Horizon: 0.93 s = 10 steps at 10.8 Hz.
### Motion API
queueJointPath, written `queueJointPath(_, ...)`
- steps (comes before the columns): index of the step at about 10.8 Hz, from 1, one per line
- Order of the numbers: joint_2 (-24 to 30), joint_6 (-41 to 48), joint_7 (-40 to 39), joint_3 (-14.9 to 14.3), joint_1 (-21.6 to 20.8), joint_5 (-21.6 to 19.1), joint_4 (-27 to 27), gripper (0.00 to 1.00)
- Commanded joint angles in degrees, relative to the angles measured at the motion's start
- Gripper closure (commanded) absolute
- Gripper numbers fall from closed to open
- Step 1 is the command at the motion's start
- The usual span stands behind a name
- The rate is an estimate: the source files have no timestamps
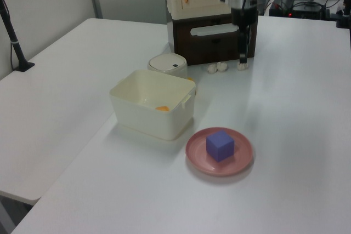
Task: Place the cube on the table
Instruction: 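Move the gripper over the purple cube on the pink plate and descend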
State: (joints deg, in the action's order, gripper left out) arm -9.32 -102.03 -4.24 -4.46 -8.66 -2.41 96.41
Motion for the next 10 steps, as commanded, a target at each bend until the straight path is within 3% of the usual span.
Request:
queueJointPath(1,2.3,0.6,-1.6,-0.6,3.4,0.9,-1.4,0.0)
queueJointPath(3,2.0,1.6,-1.9,-0.2,0.2,0.9,-1.0,0.0)
queueJointPath(6,0.7,1.4,-2.5,-0.2,-8.5,0.8,-0.3,0.0)
queueJointPath(10,-5.4,-1.0,-8.8,-0.5,-17.8,0.7,-0.5,0.0)
